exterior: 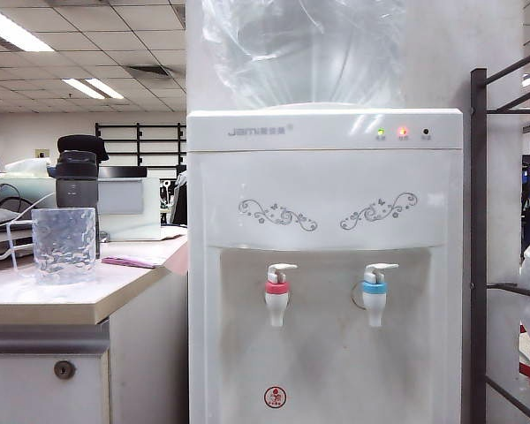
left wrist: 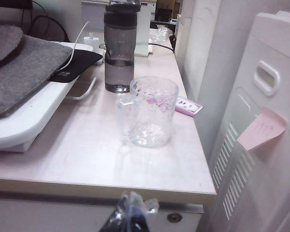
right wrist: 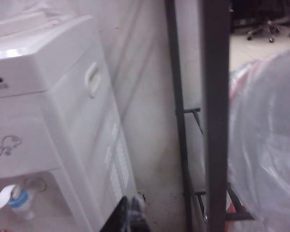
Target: Pick up the plastic mug from the left desk, go to the hot water outlet of the water dispenser, press the vertical switch to get some water, then put the mug back on the desk.
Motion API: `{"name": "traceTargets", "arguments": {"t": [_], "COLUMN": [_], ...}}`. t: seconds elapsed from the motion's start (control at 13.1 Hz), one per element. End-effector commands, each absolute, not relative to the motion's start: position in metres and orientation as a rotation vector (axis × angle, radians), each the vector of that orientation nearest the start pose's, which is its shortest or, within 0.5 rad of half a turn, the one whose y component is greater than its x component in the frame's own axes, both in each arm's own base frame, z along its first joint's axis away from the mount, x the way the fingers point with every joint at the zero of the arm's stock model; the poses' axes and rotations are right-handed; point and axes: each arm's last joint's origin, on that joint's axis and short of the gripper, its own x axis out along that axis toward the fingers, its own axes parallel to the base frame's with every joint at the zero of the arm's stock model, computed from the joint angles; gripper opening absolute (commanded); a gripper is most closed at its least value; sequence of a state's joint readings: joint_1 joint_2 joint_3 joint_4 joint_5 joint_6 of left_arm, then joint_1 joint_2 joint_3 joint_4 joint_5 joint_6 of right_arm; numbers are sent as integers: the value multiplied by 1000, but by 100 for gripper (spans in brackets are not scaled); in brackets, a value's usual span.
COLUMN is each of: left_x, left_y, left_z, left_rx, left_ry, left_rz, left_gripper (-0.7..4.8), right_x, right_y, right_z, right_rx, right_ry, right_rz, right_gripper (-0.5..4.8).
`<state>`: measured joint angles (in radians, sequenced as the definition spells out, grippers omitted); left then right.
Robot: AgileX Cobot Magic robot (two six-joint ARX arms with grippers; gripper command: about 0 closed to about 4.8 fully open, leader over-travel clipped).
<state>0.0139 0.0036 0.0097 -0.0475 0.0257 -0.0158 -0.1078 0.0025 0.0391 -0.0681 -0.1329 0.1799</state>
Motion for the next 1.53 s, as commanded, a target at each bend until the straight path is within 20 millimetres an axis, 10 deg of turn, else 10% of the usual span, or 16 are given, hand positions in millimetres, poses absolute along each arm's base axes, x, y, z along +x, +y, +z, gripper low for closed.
{"name": "traceTargets", "arguments": {"t": [0.08,0.23,0.31,0.38,0.61,0.77,1.3,1.53], "left_x": [97,97,97,86,102,143,216,274], "left_y": [0,0,0,1,1,4,8,9], "left_z": [163,163,165,212,246,229,165,136], "left_rx": [-15,-34,-74,-193,-264,-258,-64,-62], "left_ry": [35,29,16,-154,-179,-41,157,194], "left_rz": [-16,-16,-16,-21,-33,94,203,193], "left_gripper": [-6,-5,-5,479,479,479,479,479], "right_x": [95,95,94,64,100,155,202,208], "right_y": [-6,-5,-5,1,10,49,174,172], "right_z": [172,171,176,272,341,333,308,308], "right_rx": [133,144,169,148,79,97,-13,-8], "right_ry": [19,34,15,-217,-221,-99,135,114], "right_rz": [40,51,54,200,467,673,911,893], "right_gripper": [-1,21,149,479,479,479,479,479]}}
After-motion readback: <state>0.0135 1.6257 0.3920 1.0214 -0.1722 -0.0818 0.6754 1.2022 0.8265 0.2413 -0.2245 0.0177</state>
